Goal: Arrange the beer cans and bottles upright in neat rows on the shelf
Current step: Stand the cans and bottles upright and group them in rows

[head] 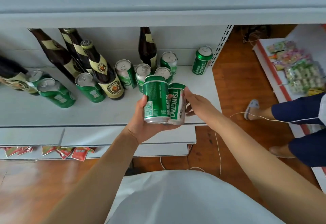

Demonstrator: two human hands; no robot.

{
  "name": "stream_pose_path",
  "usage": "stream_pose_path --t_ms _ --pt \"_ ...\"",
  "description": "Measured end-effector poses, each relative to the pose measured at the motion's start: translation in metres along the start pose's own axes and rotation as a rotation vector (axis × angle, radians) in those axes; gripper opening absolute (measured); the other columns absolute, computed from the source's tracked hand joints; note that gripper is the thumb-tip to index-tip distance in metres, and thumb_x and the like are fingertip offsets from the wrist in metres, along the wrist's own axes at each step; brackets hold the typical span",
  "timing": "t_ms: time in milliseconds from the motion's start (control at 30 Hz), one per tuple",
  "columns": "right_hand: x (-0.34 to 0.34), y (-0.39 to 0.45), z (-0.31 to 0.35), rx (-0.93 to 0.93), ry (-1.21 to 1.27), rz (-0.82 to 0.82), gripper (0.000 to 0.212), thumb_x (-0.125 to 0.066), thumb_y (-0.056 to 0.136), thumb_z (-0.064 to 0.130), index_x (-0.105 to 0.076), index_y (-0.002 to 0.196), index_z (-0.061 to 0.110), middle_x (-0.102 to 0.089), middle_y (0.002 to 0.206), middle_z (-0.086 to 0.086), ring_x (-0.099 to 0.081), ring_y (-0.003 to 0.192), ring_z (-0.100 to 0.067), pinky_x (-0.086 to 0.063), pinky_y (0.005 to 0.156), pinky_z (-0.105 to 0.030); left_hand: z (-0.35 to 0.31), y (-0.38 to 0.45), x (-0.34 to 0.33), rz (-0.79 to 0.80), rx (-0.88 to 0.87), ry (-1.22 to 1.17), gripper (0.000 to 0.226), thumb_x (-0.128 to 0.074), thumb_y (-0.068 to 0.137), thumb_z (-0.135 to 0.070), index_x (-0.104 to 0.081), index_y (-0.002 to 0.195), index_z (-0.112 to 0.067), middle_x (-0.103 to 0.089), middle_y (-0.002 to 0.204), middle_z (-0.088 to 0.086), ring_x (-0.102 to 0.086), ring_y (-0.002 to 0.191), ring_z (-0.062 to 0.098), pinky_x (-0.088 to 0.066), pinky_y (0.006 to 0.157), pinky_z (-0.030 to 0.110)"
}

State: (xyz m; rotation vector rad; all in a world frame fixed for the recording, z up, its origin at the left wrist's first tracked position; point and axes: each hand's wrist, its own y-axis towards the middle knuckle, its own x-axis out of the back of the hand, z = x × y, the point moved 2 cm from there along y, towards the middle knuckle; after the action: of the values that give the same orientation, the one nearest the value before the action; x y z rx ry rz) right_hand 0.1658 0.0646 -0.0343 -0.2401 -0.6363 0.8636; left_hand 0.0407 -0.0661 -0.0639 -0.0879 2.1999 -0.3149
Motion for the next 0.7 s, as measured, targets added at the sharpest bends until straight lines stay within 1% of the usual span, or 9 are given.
stream_pose_path --t_ms 67,133,200,300,367,467,567,633,700 --pt "0.011 0.008 0.000 0.039 -0.116 -0.061 0.061 -0.020 0.097 0.061 -0.061 0.108 0.018 -0.064 0.094 0.002 -0.062 0.082 -0.013 -0.050 0.075 -0.027 -0.004 -0.002 0.004 0.002 -0.004 -0.012 0.108 -0.074 0.070 -0.062 -0.027 0.153 -0.011 -0.025 0.157 0.024 -0.020 0.143 0.049 -0.013 0.109 0.076" --pt "0.030 0.031 -0.002 0.100 -0.106 -0.328 0.061 -0.034 0.098 0.058 -0.061 0.114 0.006 -0.064 0.104 -0.009 -0.062 0.092 -0.022 -0.050 0.083 -0.035 -0.007 -0.005 0.006 0.015 -0.007 -0.026 0.107 -0.075 0.069 -0.061 -0.030 0.152 -0.012 -0.027 0.157 0.022 -0.019 0.144 0.048 -0.012 0.109 0.076" --pt "0.053 0.063 -0.008 0.094 -0.106 -0.569 0.062 -0.055 0.092 0.053 -0.050 0.129 0.003 -0.054 0.122 -0.013 -0.054 0.109 -0.025 -0.044 0.089 -0.031 -0.008 -0.008 0.008 0.009 -0.017 -0.036 0.103 -0.075 0.069 -0.061 -0.033 0.151 -0.014 -0.029 0.156 0.021 -0.019 0.144 0.048 -0.011 0.109 0.077" --pt "0.074 0.115 -0.018 0.001 -0.138 -0.606 0.107 -0.076 0.075 0.051 -0.017 0.149 0.002 -0.027 0.147 -0.016 -0.032 0.135 -0.030 -0.032 0.109 -0.033 -0.009 -0.013 0.012 -0.004 -0.030 -0.051 0.102 -0.075 0.069 -0.060 -0.033 0.150 -0.014 -0.030 0.155 0.020 -0.018 0.145 0.048 -0.009 0.109 0.076" --pt "0.081 0.142 -0.021 -0.015 -0.103 -0.633 0.115 -0.082 0.069 0.049 -0.015 0.150 0.003 -0.024 0.151 -0.016 -0.026 0.140 -0.029 -0.025 0.116 -0.035 -0.009 -0.017 0.015 -0.018 -0.051 -0.056 0.098 -0.075 0.069 -0.059 -0.038 0.147 -0.014 -0.035 0.153 0.020 -0.023 0.143 0.047 -0.010 0.109 0.076" --pt "0.084 0.163 -0.016 0.094 -0.014 -0.655 0.086 -0.083 0.068 0.039 -0.041 0.136 0.007 -0.050 0.134 -0.009 -0.046 0.127 -0.020 -0.036 0.104 -0.022 -0.010 -0.026 0.018 -0.041 -0.077 -0.052 0.095 -0.073 0.071 -0.059 -0.038 0.147 -0.014 -0.034 0.154 0.019 -0.024 0.143 0.047 -0.011 0.108 0.077" --pt "0.079 0.148 -0.010 0.151 0.113 -0.626 0.069 -0.082 0.070 0.034 -0.050 0.128 0.014 -0.057 0.118 0.005 -0.054 0.112 -0.009 -0.039 0.093 -0.014 -0.009 -0.039 0.021 -0.065 -0.089 -0.053 0.097 -0.073 0.072 -0.058 -0.034 0.149 -0.015 -0.030 0.156 0.019 -0.018 0.144 0.049 -0.011 0.108 0.077" --pt "0.074 0.120 -0.009 0.160 0.300 -0.575 0.060 -0.080 0.073 0.035 -0.054 0.126 0.021 -0.059 0.116 0.010 -0.058 0.109 -0.007 -0.046 0.096 -0.021 -0.010 -0.047 0.023 -0.065 -0.087 -0.060 0.098 -0.074 0.071 -0.058 -0.033 0.149 -0.014 -0.029 0.155 0.020 -0.015 0.145 0.050 -0.010 0.109 0.077" --pt "0.055 0.079 -0.001 0.127 0.539 -0.381 0.044 -0.075 0.080 0.040 -0.056 0.118 0.029 -0.063 0.117 0.005 -0.061 0.110 -0.013 -0.051 0.096 -0.035 -0.014 -0.056 0.027 -0.061 -0.103 -0.063 0.096 -0.075 0.071 -0.056 -0.034 0.147 -0.013 -0.029 0.155 0.020 -0.014 0.145 0.050 -0.009 0.108 0.077"
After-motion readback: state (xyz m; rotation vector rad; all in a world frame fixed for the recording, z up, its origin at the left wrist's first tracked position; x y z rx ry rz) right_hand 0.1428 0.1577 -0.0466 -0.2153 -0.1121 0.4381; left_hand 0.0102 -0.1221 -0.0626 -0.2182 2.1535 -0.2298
